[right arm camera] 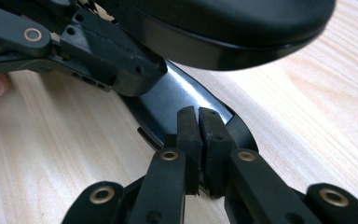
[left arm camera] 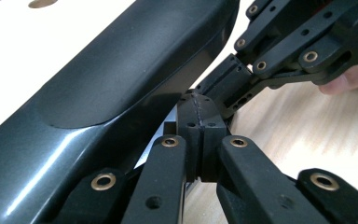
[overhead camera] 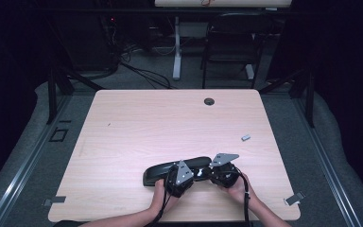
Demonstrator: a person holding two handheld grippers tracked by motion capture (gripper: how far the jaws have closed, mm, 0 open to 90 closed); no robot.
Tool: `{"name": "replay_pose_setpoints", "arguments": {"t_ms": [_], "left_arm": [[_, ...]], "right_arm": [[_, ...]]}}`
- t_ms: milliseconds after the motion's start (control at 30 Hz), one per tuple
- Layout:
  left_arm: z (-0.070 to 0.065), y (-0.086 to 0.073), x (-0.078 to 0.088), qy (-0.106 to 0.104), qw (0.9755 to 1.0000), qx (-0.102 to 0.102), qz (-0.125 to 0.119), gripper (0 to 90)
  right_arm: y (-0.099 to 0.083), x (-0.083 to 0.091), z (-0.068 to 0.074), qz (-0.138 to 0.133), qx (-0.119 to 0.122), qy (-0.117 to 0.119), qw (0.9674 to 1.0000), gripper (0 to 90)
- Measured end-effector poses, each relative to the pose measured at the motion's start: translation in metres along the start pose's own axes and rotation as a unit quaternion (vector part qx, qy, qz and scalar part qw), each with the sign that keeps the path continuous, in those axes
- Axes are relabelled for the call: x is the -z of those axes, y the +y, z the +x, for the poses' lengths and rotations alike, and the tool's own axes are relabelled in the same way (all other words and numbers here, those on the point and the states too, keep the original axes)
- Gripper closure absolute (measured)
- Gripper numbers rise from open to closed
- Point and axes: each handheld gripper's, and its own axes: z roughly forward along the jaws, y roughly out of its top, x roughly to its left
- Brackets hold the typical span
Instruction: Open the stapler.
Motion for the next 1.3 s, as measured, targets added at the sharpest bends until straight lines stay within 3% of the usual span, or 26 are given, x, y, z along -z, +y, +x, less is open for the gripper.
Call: {"name": "replay_pose_setpoints", "arguments": {"t_ms": [100,133,200,233,433,533,633,733,767,833,900,1067,1133,1300], "left_arm": [[-0.001,0.0,0.0,0.012,0.9998,0.01,-0.011,90.0],[-0.003,-0.004,0.002,0.029,0.9986,0.041,-0.017,90.0],[-0.004,-0.005,0.002,0.036,0.9979,0.051,-0.019,90.0],[-0.005,-0.006,0.002,0.04,0.9974,0.055,-0.022,90.0],[-0.013,-0.007,-0.006,0.067,0.9941,0.072,-0.045,90.0],[-0.015,-0.007,-0.006,0.07,0.9929,0.082,-0.052,90.0],[-0.017,-0.007,-0.008,0.074,0.9924,0.079,-0.059,90.0],[-0.02,-0.007,-0.01,0.082,0.991,0.082,-0.066,90.0],[-0.021,-0.006,-0.011,0.082,0.9898,0.093,-0.07,90.0],[-0.023,-0.007,-0.011,0.09,0.9848,0.118,-0.09,90.0],[-0.027,-0.007,-0.011,0.097,0.9814,0.128,-0.105,90.0],[-0.026,-0.004,-0.016,0.097,0.9785,0.153,-0.099,90.0],[-0.027,-0.004,-0.016,0.1,0.978,0.152,-0.101,90.0],[-0.025,-0.002,-0.01,0.104,0.9741,0.153,-0.13,90.0]], "right_arm": [[0.0,0.0,0.002,-0.002,0.0,-0.003,1.0,89.5],[-0.001,0.0,0.004,-0.003,0.012,-0.01,0.9999,90.0],[-0.001,0.0,0.006,-0.003,0.015,-0.017,0.9997,90.0],[0.0,-0.002,0.009,-0.004,0.013,-0.031,0.9994,90.0],[0.003,-0.006,0.011,-0.006,0.0,-0.045,0.999,90.0],[0.002,-0.006,0.01,-0.01,-0.01,-0.044,0.9989,90.0],[0.001,-0.006,0.01,-0.017,-0.031,-0.043,0.9984,90.0],[0.001,-0.006,0.011,-0.018,-0.033,-0.048,0.9982,90.0],[0.001,-0.006,0.011,-0.016,-0.029,-0.048,0.9983,90.0],[0.001,-0.006,0.011,-0.016,-0.032,-0.048,0.9982,90.0],[0.001,-0.006,0.01,-0.016,-0.036,-0.043,0.9983,90.0],[0.002,-0.006,0.008,-0.012,-0.043,-0.034,0.9984,90.0],[0.003,-0.005,0.008,-0.008,-0.039,-0.037,0.9986,90.0],[0.002,-0.006,0.008,-0.009,-0.037,-0.037,0.9986,90.0]]}}
